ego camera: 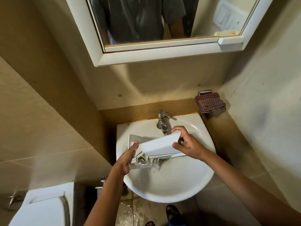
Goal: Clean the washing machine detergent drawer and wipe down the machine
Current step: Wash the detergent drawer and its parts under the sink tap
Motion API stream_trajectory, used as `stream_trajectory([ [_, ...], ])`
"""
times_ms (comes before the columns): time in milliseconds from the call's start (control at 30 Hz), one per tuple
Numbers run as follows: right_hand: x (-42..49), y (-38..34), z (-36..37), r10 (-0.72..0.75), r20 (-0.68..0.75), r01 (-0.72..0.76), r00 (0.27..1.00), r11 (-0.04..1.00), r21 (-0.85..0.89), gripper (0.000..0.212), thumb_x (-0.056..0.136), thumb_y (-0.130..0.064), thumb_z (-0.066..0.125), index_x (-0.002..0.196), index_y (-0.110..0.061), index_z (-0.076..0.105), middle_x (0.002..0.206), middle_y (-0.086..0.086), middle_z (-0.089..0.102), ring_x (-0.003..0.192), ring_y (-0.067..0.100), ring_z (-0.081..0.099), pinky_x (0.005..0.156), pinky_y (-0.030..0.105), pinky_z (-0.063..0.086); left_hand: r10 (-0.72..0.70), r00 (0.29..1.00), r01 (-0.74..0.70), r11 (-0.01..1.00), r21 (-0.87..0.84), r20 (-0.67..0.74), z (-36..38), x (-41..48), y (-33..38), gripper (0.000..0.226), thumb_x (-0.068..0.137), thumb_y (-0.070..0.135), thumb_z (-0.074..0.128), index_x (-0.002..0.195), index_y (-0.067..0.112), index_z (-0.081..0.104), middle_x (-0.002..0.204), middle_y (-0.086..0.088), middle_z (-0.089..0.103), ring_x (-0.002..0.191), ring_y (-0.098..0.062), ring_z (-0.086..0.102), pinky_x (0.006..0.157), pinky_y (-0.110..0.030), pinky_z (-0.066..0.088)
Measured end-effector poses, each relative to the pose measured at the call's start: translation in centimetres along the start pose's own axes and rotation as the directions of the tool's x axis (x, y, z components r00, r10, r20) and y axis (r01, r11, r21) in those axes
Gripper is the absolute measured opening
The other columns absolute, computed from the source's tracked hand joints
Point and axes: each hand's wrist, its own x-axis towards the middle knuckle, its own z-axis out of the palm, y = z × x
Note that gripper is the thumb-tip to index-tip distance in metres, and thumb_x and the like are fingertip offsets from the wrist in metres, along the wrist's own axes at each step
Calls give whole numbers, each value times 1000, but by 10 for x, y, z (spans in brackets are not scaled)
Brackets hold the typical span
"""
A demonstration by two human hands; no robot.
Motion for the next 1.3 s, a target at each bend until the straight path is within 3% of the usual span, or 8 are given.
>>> stream_trajectory([
  [133, 31, 8, -14, 305, -283, -220, 909, 930, 293, 11, 96, -15, 55, 106, -16, 52, 96, 18, 66, 78, 20, 66, 77, 30, 54, 87, 989, -79, 995, 68, -117, 10, -20, 7, 67, 74, 68, 63, 109, 11, 69, 107, -9, 71, 100, -27, 64, 96, -36, 45],
  [200, 60, 18, -21, 404, -361, -378, 841, 915, 142, 16, 95, -7, 50, 108, -13, 58, 105, 18, 66, 93, 30, 65, 86, 38, 50, 126, 976, -109, 989, 102, -176, 15, -24, 7, 55, 86, 60, 57, 106, 10, 67, 100, -8, 67, 87, -22, 61, 82, -32, 44],
  [300, 98, 12, -24, 410, -225, -450, 884, 877, -170, 37, 94, -1, 43, 128, -5, 56, 126, 15, 60, 117, 30, 54, 92, 31, 41, 149, 966, -130, 986, 101, -212, 18, -25, 4, 49, 87, 56, 59, 97, 10, 69, 98, -11, 69, 79, -23, 64, 69, -28, 50],
  [500, 132, -10, -13, 458, -212, -504, 864, 798, -331, 22, 86, -3, 51, 68, -11, 61, 78, 11, 61, 78, 25, 55, 61, 27, 34, 181, 961, -182, 983, 15, -209, 28, -38, 3, 48, 87, 53, 62, 94, 7, 69, 84, -10, 68, 68, -20, 63, 54, -23, 49],
  [667, 129, -25, 6, 426, -185, -463, 886, 790, -402, 8, 80, -5, 60, 75, -11, 63, 79, 11, 63, 73, 22, 56, 57, 24, 37, 285, 940, -282, 958, 43, -188, 35, -51, 7, 53, 72, 57, 70, 87, 6, 63, 81, -9, 63, 61, -15, 60, 54, -21, 46],
  [933, 103, -24, -2, 534, -123, -536, 837, 844, 12, 34, 97, -31, 52, 81, -3, 64, 74, 12, 67, 53, 15, 61, 51, 21, 47, 373, 898, -346, 926, 151, -232, 41, -58, 14, 88, 63, 68, 75, 117, 0, 60, 103, -13, 70, 71, -16, 65, 50, -19, 46],
  [1133, 97, -55, 14, 651, 243, -683, 720, 602, 413, 63, 89, -58, 51, 110, 1, 58, 92, 16, 69, 75, 25, 70, 61, 29, 59, 476, 856, -406, 861, 308, -202, 51, -80, 23, 74, 74, 56, 73, 125, 7, 53, 106, -15, 68, 63, -15, 66, 46, -18, 47],
  [1300, 86, -70, 17, 606, 301, -674, 736, 613, 413, 31, 91, -41, 59, 99, -10, 59, 94, 9, 66, 76, 18, 67, 63, 30, 60, 590, 799, -437, 704, 560, -119, 57, -102, 34, 76, 73, 58, 74, 127, 9, 53, 107, -10, 67, 49, -15, 65, 56, -27, 55],
])
